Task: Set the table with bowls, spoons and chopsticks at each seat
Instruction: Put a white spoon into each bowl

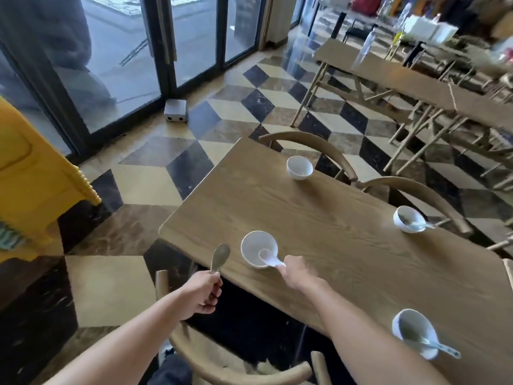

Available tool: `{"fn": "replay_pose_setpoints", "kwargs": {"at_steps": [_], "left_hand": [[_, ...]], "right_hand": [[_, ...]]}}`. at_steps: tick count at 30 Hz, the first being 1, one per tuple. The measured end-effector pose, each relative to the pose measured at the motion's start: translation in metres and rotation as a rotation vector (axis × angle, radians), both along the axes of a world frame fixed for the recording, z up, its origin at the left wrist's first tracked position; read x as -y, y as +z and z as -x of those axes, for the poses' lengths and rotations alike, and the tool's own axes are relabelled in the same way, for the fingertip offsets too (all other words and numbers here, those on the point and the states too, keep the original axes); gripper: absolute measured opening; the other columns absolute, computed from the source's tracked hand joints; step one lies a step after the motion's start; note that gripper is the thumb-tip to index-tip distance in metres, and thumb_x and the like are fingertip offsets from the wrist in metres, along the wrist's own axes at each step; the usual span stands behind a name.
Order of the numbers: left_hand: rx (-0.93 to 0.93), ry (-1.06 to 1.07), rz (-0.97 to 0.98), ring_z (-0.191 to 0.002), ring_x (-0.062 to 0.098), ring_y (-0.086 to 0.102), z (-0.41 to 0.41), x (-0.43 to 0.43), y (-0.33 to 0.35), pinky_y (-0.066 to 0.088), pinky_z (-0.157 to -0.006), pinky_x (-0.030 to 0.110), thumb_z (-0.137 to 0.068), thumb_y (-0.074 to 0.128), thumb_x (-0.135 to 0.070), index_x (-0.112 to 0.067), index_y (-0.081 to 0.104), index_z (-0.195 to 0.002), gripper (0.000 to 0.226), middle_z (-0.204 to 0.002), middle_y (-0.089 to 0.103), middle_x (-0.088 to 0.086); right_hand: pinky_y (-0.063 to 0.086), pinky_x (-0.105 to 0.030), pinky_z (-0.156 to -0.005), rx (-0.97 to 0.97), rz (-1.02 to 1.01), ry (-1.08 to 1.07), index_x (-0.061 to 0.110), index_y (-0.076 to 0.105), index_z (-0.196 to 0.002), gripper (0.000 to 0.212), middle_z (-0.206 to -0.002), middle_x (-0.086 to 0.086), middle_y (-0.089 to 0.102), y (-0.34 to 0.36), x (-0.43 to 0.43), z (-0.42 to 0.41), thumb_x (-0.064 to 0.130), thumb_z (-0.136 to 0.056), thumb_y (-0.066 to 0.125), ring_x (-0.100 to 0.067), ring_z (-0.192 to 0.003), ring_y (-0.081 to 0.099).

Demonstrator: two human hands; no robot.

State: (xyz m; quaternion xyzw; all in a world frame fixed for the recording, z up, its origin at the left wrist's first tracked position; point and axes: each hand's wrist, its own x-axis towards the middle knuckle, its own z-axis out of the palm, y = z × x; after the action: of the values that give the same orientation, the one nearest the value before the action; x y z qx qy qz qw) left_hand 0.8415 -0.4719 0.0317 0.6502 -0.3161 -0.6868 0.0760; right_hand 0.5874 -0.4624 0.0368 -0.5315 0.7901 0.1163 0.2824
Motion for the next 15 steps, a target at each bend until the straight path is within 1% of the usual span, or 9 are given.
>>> {"fn": "replay_pose_setpoints", "kwargs": {"at_steps": [2, 4, 6, 7, 10, 12, 13, 15], "left_hand": [[-0.015, -0.065, -0.026, -0.045, 0.017, 0.04, -0.007, 0.017, -0.006, 0.042, -0.058, 0.025, -0.102, 0.04, -0.027, -0.017, 0.051, -0.076, 0.03, -0.051, 0.05, -0.001], [-0.018, -0.133, -0.046, -0.045, 0.017, 0.04, -0.018, 0.038, -0.011, 0.042, -0.058, 0.024, -0.1, 0.042, -0.025, -0.017, 0.053, -0.077, 0.027, -0.051, 0.05, -0.001], [-0.023, -0.172, -0.06, -0.046, 0.017, 0.041, -0.031, 0.061, -0.018, 0.043, -0.057, 0.024, -0.099, 0.044, -0.023, -0.016, 0.054, -0.077, 0.025, -0.053, 0.05, 0.0], [-0.034, -0.178, -0.069, -0.047, 0.017, 0.04, -0.036, 0.073, -0.021, 0.042, -0.057, 0.025, -0.099, 0.044, -0.022, -0.015, 0.054, -0.077, 0.026, -0.055, 0.05, 0.001], [-0.062, -0.162, -0.092, -0.049, 0.017, 0.038, -0.049, 0.101, -0.028, 0.039, -0.058, 0.024, -0.101, 0.043, -0.022, -0.015, 0.052, -0.075, 0.029, -0.057, 0.049, 0.002], [-0.063, -0.162, -0.103, -0.05, 0.018, 0.038, -0.053, 0.109, -0.033, 0.039, -0.059, 0.024, -0.101, 0.043, -0.022, -0.015, 0.052, -0.076, 0.028, -0.056, 0.049, 0.002], [-0.06, -0.173, -0.109, -0.05, 0.018, 0.038, -0.053, 0.112, -0.035, 0.039, -0.059, 0.024, -0.1, 0.044, -0.021, -0.015, 0.052, -0.076, 0.026, -0.055, 0.048, 0.002], [-0.051, -0.2, -0.121, -0.049, 0.018, 0.038, -0.053, 0.114, -0.04, 0.038, -0.058, 0.023, -0.098, 0.045, -0.022, -0.015, 0.053, -0.077, 0.023, -0.054, 0.048, 0.002]], "right_hand": [[0.047, -0.036, -0.077, 0.037, -0.038, -0.067, 0.019, 0.05, -0.088, 0.032, -0.106, -0.009, 0.064, -0.003, 0.009, -0.007, 0.05, -0.097, 0.044, -0.029, -0.088, 0.058], [0.049, -0.037, -0.084, 0.048, -0.074, -0.141, 0.017, 0.056, -0.096, 0.032, -0.113, -0.011, 0.063, -0.004, 0.018, -0.015, 0.047, -0.097, 0.047, -0.031, -0.1, 0.061], [0.049, -0.035, -0.084, 0.046, -0.113, -0.206, 0.012, 0.061, -0.105, 0.032, -0.115, -0.012, 0.064, -0.004, 0.03, -0.023, 0.04, -0.096, 0.047, -0.032, -0.103, 0.062], [0.049, -0.034, -0.083, 0.046, -0.128, -0.239, 0.011, 0.061, -0.106, 0.029, -0.114, -0.012, 0.064, -0.004, 0.036, -0.026, 0.034, -0.095, 0.047, -0.032, -0.101, 0.062], [0.047, -0.031, -0.076, 0.066, -0.166, -0.296, 0.013, 0.062, -0.098, 0.019, -0.105, -0.011, 0.064, -0.003, 0.052, -0.033, 0.024, -0.09, 0.048, -0.029, -0.091, 0.061], [0.044, -0.03, -0.072, 0.086, -0.168, -0.33, 0.016, 0.058, -0.081, 0.013, -0.097, -0.008, 0.061, -0.003, 0.058, -0.037, 0.026, -0.087, 0.051, -0.027, -0.083, 0.057], [0.043, -0.03, -0.071, 0.101, -0.156, -0.354, 0.019, 0.053, -0.072, 0.016, -0.094, -0.007, 0.059, -0.004, 0.059, -0.038, 0.029, -0.085, 0.052, -0.025, -0.078, 0.055], [0.043, -0.031, -0.07, 0.118, -0.141, -0.389, 0.021, 0.05, -0.067, 0.019, -0.09, -0.004, 0.059, -0.005, 0.062, -0.038, 0.032, -0.081, 0.054, -0.024, -0.075, 0.054]]}}
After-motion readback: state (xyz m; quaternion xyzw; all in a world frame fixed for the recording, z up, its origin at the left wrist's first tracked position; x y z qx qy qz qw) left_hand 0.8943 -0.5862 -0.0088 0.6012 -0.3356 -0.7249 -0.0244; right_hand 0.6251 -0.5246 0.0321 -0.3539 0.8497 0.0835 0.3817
